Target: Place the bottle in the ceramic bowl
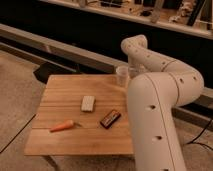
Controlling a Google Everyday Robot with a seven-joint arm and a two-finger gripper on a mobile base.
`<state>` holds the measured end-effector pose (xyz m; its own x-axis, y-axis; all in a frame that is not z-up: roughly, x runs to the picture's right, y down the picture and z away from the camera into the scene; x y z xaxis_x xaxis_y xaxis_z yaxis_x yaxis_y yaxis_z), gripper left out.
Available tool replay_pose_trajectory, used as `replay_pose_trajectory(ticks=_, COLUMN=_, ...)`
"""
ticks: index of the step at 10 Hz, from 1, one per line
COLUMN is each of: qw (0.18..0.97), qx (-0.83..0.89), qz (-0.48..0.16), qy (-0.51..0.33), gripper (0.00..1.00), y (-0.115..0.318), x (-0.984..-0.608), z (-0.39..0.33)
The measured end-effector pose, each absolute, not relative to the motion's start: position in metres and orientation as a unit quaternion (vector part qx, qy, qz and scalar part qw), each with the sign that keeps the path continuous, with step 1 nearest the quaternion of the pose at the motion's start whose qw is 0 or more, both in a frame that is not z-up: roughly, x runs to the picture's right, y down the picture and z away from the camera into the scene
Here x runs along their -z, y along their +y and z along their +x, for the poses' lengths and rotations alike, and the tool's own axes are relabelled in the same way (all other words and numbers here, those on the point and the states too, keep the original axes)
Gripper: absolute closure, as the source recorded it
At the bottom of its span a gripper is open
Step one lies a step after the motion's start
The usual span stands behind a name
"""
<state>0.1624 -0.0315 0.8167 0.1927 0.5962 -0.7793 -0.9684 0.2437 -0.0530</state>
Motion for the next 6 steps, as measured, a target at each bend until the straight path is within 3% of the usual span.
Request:
replay_pose_trajectory(ticks=3, qw=0.752, qx=-0.501, qz=-0.313, qy=0.291, gripper=0.2, y=-0.049, x=-0.778, z=0.107)
replay_pose_trajectory(ticks=6, qw=0.752, qx=-0.501, qz=-0.312, qy=0.292, gripper=0.2, y=-0.049, x=-0.778, z=0.109)
